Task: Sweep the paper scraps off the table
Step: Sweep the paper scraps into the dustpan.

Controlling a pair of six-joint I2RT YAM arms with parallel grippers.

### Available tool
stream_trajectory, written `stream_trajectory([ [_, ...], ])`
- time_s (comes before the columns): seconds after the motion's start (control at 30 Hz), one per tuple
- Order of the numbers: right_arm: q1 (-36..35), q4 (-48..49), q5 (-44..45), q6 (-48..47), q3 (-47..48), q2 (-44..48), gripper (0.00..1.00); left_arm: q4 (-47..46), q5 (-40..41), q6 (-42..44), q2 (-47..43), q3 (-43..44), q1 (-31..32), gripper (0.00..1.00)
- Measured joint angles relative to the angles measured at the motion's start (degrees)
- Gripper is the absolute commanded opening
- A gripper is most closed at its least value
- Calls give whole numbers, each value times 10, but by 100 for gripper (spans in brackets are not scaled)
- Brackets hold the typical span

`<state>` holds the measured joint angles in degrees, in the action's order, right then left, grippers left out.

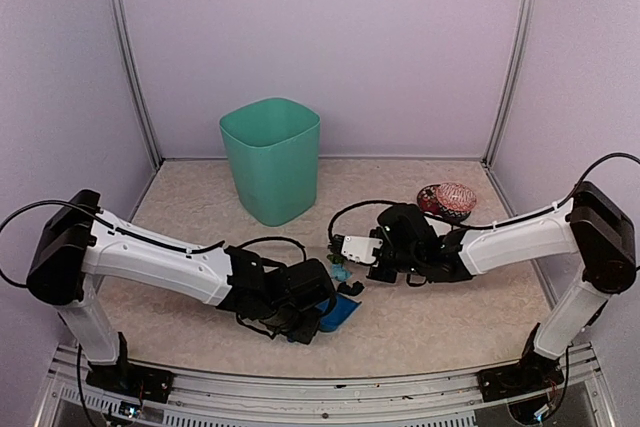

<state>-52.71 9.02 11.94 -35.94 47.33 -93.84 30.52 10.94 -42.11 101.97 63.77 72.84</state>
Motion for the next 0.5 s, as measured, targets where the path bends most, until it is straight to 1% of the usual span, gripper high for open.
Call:
stream_trajectory([
  [0.2, -50, -34, 2, 34, -2, 11, 0, -4, -28, 8, 12, 6, -20, 0],
  [0.33, -76, -63, -9, 89, -5, 35, 0, -11, -42, 13, 15, 6, -28, 0],
  [0.5, -99, -73, -40, 161, -32, 84, 0, -36, -49, 15, 15, -6, -34, 0],
])
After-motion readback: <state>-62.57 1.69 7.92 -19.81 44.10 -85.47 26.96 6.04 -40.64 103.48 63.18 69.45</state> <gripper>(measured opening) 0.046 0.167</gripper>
